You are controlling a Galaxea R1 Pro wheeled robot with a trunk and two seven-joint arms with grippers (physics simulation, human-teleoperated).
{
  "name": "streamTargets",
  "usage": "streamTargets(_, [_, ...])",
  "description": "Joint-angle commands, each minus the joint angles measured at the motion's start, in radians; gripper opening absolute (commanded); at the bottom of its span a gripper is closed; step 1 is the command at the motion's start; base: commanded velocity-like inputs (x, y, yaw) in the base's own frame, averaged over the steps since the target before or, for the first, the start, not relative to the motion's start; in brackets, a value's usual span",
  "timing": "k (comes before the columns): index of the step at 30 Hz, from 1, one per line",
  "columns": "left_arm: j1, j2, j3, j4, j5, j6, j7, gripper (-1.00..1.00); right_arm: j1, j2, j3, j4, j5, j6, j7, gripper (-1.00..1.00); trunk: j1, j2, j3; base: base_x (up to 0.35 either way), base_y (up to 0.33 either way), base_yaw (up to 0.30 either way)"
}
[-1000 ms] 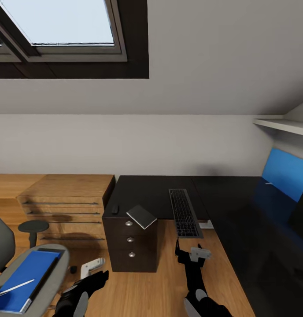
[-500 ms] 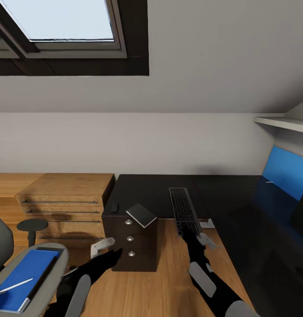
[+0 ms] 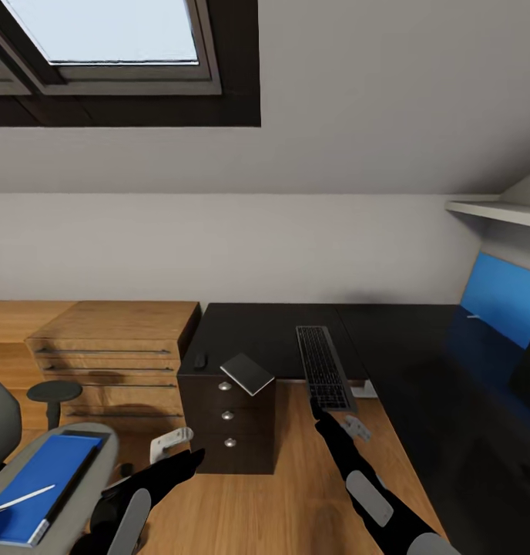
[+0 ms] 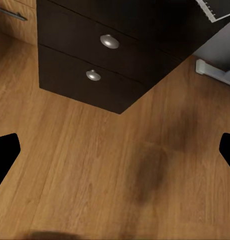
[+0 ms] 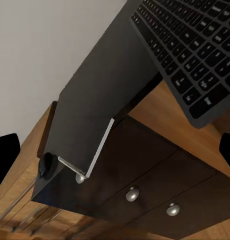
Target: In the bedroom, organize the workspace by keeping the computer under the desk, ensuring the monitor is on the desk, placing the keyboard on the desk next to the monitor, placing the mouse on the desk next to the keyboard, moving the folder from the swivel chair onto the desk next to the mouse, stacking the notebook on top of the folder with the pen on top of the notebook, and positioning the swivel chair next to the desk.
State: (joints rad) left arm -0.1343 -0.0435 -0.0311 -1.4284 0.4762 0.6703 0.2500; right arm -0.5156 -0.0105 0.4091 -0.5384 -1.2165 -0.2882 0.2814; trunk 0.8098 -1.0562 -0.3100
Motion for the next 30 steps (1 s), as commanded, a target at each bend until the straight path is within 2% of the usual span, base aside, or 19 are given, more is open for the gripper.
streamTargets(1, [-0.001, -0.002, -0.002, 0.0, 0.01, 0.003, 0.01, 1.0, -0.001, 0.0, 0.001, 0.004, -0.011, -0.006, 0.001, 1.0, 0.004, -0.008, -0.004, 0.0, 0.0, 0.0])
streamTargets(8, [-0.001, -0.004, -0.004, 0.003, 0.01, 0.003, 0.011, 1.0, -0.001, 0.004, -0.065, 0.006, -0.013, -0.006, -0.077, 1.0, 0.031, -0.057, -0.026, 0.0, 0.0, 0.0])
streamTargets(10, [-0.001, -0.004, -0.004, 0.003, 0.01, 0.003, 0.01, 1.0, -0.001, 0.007, -0.116, 0.005, -0.027, -0.002, -0.099, 1.0, 0.039, -0.071, -0.033, 0.0, 0.0, 0.0])
streamTargets(11, [-0.001, -0.004, -0.004, 0.003, 0.01, 0.003, 0.01, 1.0, -0.001, 0.01, -0.148, 0.005, -0.045, 0.0, -0.107, 1.0, 0.042, -0.078, -0.036, 0.0, 0.0, 0.0])
streamTargets(12, [-0.001, -0.005, -0.004, 0.003, 0.01, 0.003, 0.01, 1.0, -0.001, 0.011, -0.161, 0.005, -0.055, 0.001, -0.11, 1.0, 0.046, -0.085, -0.039, 0.0, 0.0, 0.0])
streamTargets(14, [0.0, -0.005, -0.005, 0.0, 0.012, 0.007, 0.006, 1.0, -0.001, 0.019, -0.199, 0.004, -0.126, 0.004, -0.118, 1.0, 0.054, -0.099, -0.045, 0.0, 0.0, 0.0])
streamTargets(15, [0.0, -0.005, -0.005, -0.001, 0.013, 0.007, 0.003, 1.0, -0.001, 0.02, -0.202, 0.004, -0.138, 0.005, -0.118, 1.0, 0.058, -0.106, -0.048, 0.0, 0.0, 0.0])
streamTargets(16, [0.0, -0.005, -0.006, -0.013, 0.023, 0.01, -0.013, 1.0, -0.001, 0.021, -0.208, 0.002, -0.168, 0.005, -0.117, 1.0, 0.062, -0.113, -0.051, 0.0, 0.0, 0.0])
streamTargets(20, [0.023, -0.003, -0.009, -0.072, 0.05, 0.014, -0.056, 1.0, -0.001, 0.022, -0.212, 0.0, -0.191, 0.006, -0.111, 1.0, 0.077, -0.141, -0.064, 0.0, 0.0, 0.0])
streamTargets(25, [0.088, 0.0, -0.031, -0.154, 0.063, 0.016, -0.087, 1.0, -0.001, 0.023, -0.214, -0.002, -0.2, 0.006, -0.103, 1.0, 0.096, -0.176, -0.08, 0.0, 0.0, 0.0])
streamTargets(30, [0.108, 0.0, -0.039, -0.173, 0.066, 0.016, -0.093, 1.0, -0.001, 0.023, -0.215, -0.002, -0.202, 0.006, -0.101, 1.0, 0.115, -0.211, -0.095, 0.0, 0.0, 0.0])
